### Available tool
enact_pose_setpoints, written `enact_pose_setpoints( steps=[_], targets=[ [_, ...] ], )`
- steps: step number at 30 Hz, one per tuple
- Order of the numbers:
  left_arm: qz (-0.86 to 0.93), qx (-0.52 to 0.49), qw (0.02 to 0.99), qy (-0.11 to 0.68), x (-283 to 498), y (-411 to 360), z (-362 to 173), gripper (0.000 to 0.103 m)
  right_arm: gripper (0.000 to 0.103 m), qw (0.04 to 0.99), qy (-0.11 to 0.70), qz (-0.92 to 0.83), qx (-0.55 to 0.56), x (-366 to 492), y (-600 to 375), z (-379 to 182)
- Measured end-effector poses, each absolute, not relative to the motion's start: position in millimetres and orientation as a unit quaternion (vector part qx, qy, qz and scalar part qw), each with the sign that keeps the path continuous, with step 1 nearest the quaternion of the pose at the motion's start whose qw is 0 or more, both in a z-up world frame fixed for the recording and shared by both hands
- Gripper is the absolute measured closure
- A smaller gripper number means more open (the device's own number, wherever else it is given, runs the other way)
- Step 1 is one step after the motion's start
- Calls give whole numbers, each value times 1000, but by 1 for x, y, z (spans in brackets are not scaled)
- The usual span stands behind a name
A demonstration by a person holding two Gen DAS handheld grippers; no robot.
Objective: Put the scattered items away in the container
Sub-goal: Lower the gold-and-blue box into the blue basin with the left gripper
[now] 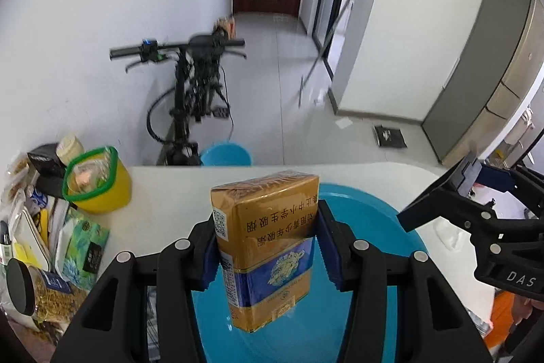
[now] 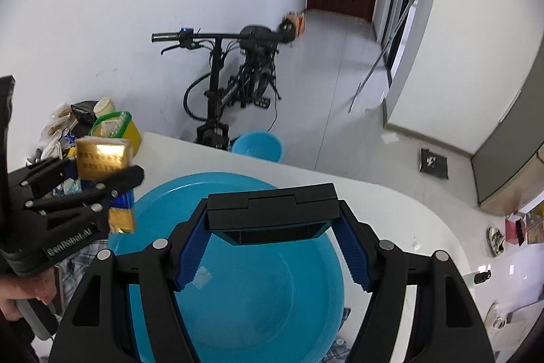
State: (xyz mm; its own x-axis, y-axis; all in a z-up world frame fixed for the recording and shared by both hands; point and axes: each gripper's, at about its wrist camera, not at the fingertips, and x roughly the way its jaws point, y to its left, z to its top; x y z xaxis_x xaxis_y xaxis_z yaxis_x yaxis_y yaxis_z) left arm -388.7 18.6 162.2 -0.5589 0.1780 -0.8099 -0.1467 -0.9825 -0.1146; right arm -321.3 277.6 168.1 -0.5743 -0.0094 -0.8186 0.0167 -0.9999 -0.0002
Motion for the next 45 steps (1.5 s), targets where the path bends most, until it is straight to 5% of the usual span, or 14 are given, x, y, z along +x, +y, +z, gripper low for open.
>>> enact_pose_setpoints(
  steps=[13,45],
  targets=[
    [850,-518,93,0,-404,37,157,51,34,18,-4,-860,511,-340,279,172],
    [773,-629,84,10,-404,56,-10,51,34,10,-19,-793,609,-339,294,27]
  ],
)
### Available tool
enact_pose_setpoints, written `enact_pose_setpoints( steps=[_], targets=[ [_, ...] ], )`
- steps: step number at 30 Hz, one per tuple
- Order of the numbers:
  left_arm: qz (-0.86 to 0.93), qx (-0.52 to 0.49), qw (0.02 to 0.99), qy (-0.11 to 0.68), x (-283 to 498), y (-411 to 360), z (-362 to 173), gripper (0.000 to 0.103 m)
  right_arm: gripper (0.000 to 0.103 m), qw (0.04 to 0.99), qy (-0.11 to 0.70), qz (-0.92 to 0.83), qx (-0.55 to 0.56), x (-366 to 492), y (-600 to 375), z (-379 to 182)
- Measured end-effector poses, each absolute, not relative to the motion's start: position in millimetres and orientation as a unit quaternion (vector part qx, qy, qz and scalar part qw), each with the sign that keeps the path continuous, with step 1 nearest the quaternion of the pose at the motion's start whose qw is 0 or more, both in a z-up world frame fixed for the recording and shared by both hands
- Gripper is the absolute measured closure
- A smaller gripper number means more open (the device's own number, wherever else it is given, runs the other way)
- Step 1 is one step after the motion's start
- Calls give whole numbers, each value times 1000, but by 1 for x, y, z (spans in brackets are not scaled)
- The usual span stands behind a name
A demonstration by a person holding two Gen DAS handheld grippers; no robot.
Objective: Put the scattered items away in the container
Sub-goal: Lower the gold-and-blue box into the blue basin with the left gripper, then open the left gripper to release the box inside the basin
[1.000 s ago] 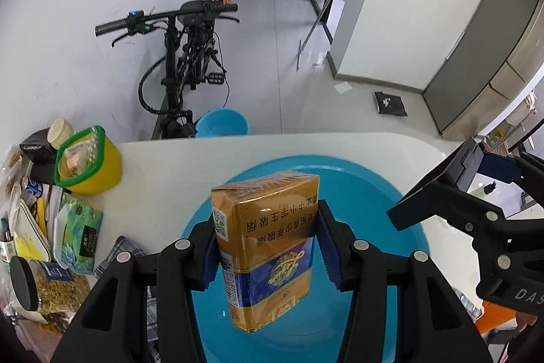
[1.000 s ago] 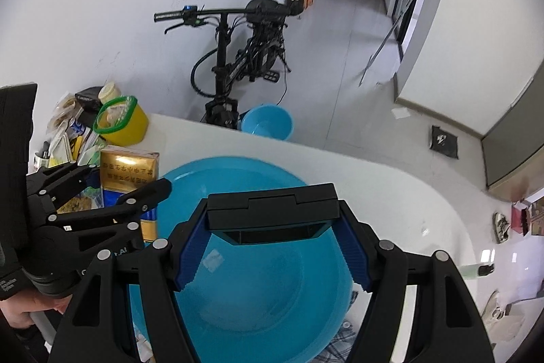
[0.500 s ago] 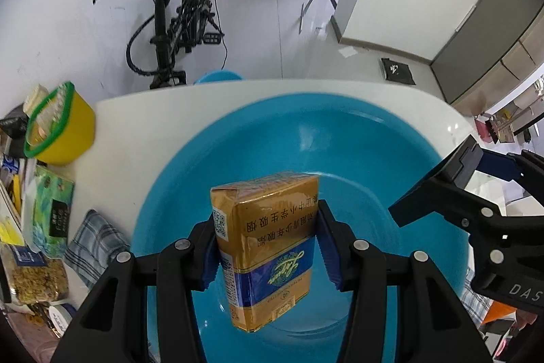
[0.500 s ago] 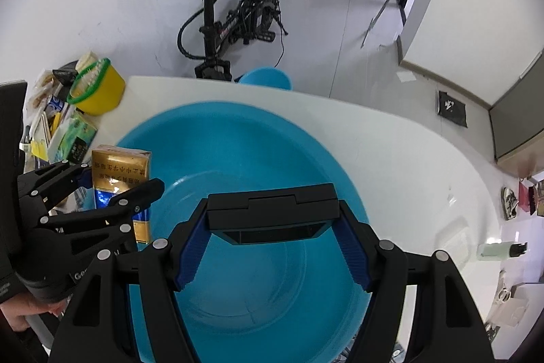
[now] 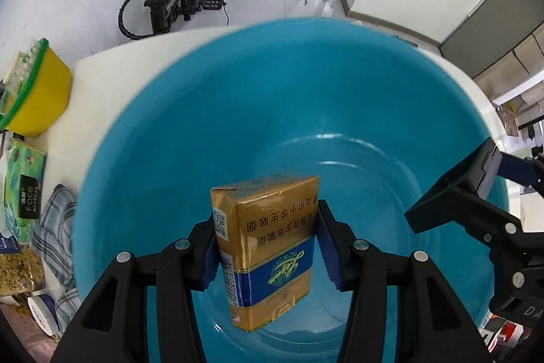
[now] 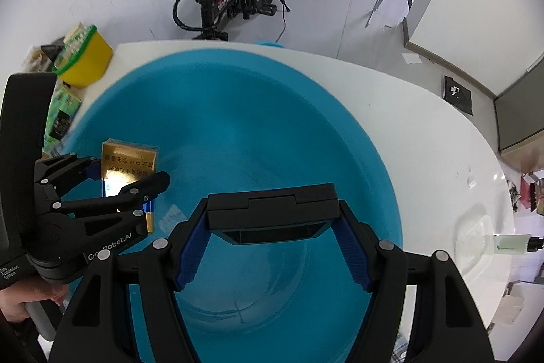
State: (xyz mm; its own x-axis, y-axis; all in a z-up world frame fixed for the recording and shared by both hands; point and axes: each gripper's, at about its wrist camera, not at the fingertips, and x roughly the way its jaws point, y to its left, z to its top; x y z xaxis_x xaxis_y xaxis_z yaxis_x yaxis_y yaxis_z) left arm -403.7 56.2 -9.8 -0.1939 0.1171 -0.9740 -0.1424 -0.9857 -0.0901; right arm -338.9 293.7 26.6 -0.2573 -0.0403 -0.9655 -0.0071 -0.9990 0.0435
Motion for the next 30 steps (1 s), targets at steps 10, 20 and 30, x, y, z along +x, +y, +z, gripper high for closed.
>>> enact_pose_setpoints(
  steps=[10,20,30],
  targets=[
    [760,-644,85,14,-396,67,-35,51,34,9,-20,-783,621,-335,294,9],
    [753,-653,73,18,-389,75,-53,51,34,9,-24,-778,628,-331,300,-1],
    [763,-642,70,16,-381,78,-40,27,34,9,-32,-776,630,-330,301,-6]
  ],
)
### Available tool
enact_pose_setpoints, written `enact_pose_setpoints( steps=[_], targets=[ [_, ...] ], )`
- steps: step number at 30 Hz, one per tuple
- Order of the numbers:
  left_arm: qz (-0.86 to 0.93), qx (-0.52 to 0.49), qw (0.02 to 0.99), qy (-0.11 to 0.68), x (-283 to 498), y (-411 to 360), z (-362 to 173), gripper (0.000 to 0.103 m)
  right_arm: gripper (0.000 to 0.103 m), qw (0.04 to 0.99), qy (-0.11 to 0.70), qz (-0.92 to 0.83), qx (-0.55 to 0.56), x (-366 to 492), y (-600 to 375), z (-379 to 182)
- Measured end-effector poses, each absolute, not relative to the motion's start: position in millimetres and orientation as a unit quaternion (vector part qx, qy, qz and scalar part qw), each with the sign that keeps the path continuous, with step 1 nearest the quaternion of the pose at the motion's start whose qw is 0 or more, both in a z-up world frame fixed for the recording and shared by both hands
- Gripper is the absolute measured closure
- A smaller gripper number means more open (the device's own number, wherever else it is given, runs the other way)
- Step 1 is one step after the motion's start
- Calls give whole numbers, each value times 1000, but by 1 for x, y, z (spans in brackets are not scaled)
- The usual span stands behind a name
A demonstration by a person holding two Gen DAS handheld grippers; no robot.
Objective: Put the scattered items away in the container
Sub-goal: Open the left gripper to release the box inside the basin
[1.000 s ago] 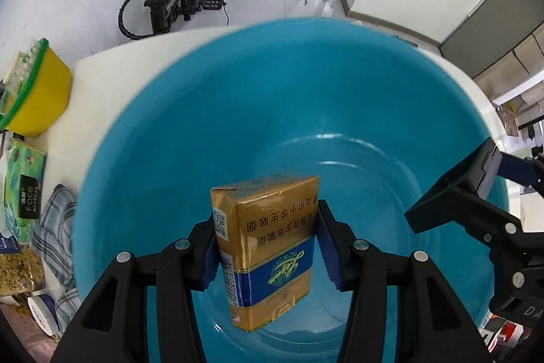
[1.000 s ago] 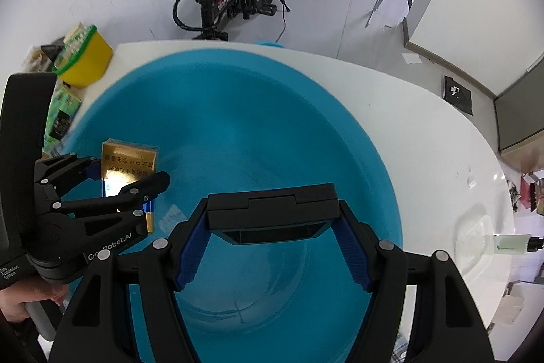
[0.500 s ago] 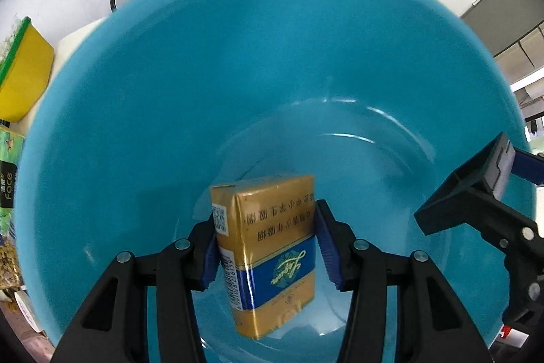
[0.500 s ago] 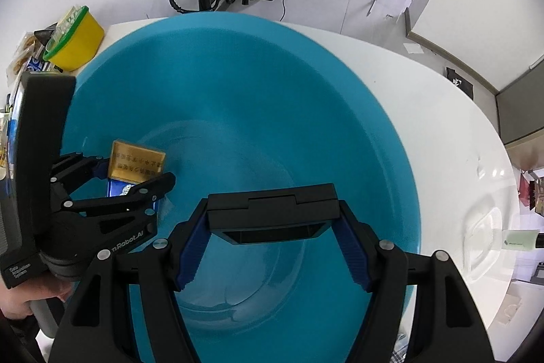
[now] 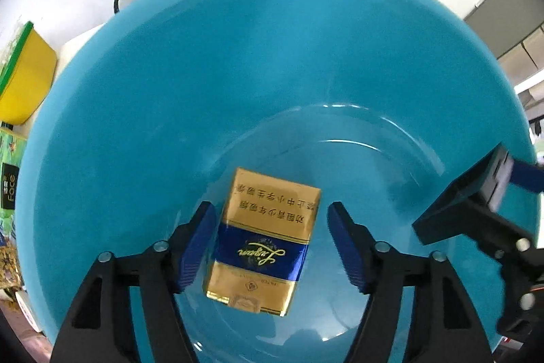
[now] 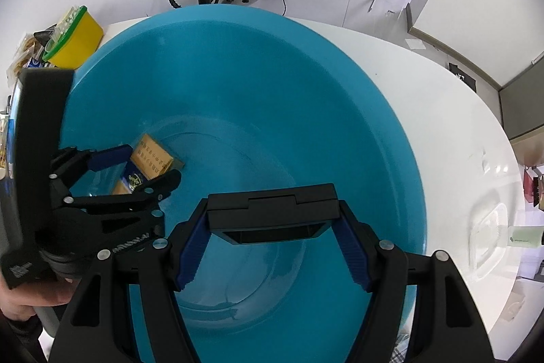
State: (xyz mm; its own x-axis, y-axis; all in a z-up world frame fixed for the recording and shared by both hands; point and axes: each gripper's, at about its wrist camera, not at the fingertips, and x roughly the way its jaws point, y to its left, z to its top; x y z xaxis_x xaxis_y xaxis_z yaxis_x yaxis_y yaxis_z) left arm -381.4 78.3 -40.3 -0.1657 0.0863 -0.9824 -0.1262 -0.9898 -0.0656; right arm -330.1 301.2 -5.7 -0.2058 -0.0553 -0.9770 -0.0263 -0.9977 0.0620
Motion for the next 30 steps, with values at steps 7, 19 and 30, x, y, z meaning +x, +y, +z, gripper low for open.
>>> enact_pose_setpoints(
  steps=[7,19,30],
  targets=[
    [770,-635,56,10,-373,68,-25,26,34,1,-10,-775,632,-332,293,-14],
    [763,-643,43,38,-387,56,-31,31,34,12,-22,-771,636,-341,280,-36],
    [770,-636,35,26,-384,57,-30,29,34,36,-18,-762,646,-328,278,-39]
  ],
)
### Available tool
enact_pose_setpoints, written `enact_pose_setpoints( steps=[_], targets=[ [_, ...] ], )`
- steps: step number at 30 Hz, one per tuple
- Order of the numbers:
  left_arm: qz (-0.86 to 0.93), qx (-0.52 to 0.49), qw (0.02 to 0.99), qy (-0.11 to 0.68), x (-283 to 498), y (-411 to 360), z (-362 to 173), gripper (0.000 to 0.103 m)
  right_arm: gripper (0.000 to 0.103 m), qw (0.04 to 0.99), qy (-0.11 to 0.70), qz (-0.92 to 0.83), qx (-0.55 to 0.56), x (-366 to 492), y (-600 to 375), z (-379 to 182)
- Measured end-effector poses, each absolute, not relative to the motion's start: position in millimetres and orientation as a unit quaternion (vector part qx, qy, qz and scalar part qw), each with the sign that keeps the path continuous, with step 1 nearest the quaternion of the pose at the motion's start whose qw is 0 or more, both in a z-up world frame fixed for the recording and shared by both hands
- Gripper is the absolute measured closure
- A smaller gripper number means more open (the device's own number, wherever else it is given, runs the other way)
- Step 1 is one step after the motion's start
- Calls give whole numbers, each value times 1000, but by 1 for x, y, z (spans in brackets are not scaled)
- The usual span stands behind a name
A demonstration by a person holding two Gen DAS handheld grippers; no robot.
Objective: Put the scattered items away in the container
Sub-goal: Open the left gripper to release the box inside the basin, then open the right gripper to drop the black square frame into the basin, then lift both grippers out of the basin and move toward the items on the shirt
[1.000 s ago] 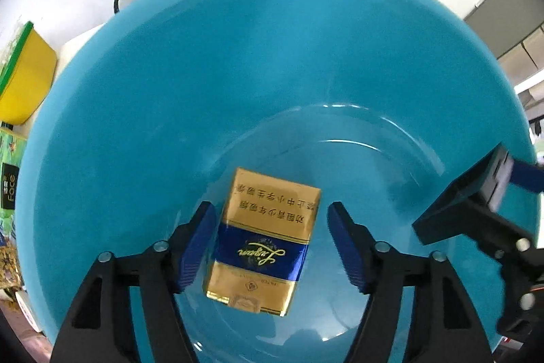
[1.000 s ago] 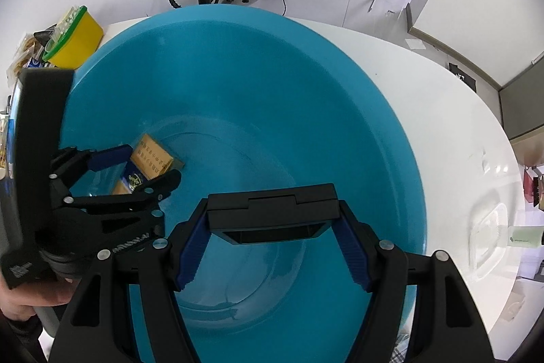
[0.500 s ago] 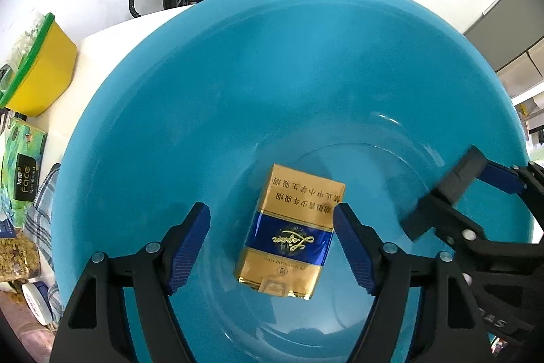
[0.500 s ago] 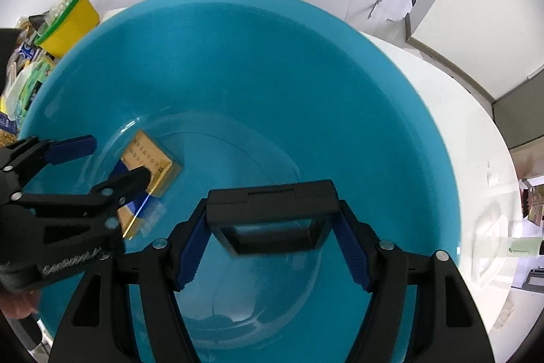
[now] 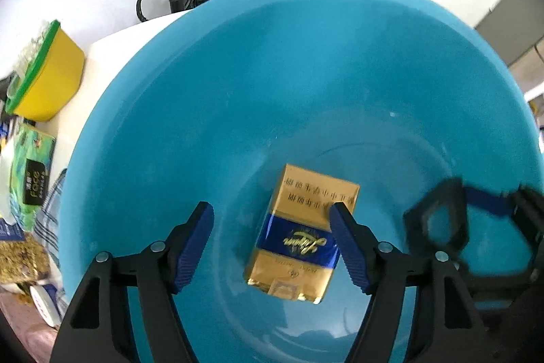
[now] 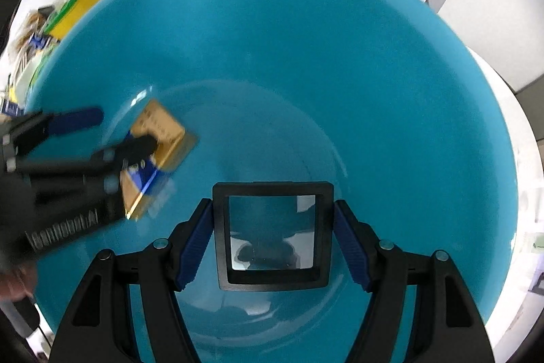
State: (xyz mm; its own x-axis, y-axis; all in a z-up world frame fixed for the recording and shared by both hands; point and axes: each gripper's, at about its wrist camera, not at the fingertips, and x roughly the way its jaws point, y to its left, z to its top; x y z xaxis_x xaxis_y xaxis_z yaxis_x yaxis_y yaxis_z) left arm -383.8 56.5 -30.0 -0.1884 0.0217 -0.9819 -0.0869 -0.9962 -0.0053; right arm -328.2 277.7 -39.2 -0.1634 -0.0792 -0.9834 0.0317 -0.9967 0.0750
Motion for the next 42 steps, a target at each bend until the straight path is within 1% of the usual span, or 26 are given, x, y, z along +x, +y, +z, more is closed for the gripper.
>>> enact_pose_setpoints(
  steps=[4,8,12,14,17,22,26,28,33,37,39,40,41,42],
  targets=[
    [768,-639,39,2,-386,58,-31,28,34,32,-15,-759,650,-326,275,-44],
    [768,-640,35,-1,-384,59,-31,28,34,24,-29,-759,650,-330,276,-42],
    [765,-643,31,-13,-388,56,-32,28,34,23,-21,-748,663,-332,272,-46],
    [764,-644,31,-20,-401,48,-38,28,29,22,-21,-742,669,-331,271,-48],
    [764,-644,31,-16,-401,49,-37,28,27,26,-23,-747,664,-330,271,-43],
    [774,-632,40,-9,-396,52,-29,28,24,26,-24,-760,649,-324,273,-27],
    [794,-605,52,-17,-395,48,-13,28,23,14,-8,-780,626,-314,272,-7],
    [807,-588,55,-18,-392,45,-3,28,20,6,-4,-793,610,-308,273,6],
    [835,-546,59,-31,-380,36,24,28,18,-36,-22,-829,558,-295,291,38],
    [866,-496,61,-10,-366,33,46,28,18,-72,-50,-859,505,-284,317,62],
    [877,-475,67,0,-360,31,53,27,11,-79,-65,-872,478,-283,324,77],
    [882,-466,74,0,-354,32,58,25,4,-80,-72,-879,464,-277,327,81],
    [886,-455,85,1,-346,33,62,25,1,-82,-75,-885,452,-268,330,81],
    [894,-440,90,7,-339,33,66,25,1,-84,-75,-890,442,-266,328,84]
  ],
)
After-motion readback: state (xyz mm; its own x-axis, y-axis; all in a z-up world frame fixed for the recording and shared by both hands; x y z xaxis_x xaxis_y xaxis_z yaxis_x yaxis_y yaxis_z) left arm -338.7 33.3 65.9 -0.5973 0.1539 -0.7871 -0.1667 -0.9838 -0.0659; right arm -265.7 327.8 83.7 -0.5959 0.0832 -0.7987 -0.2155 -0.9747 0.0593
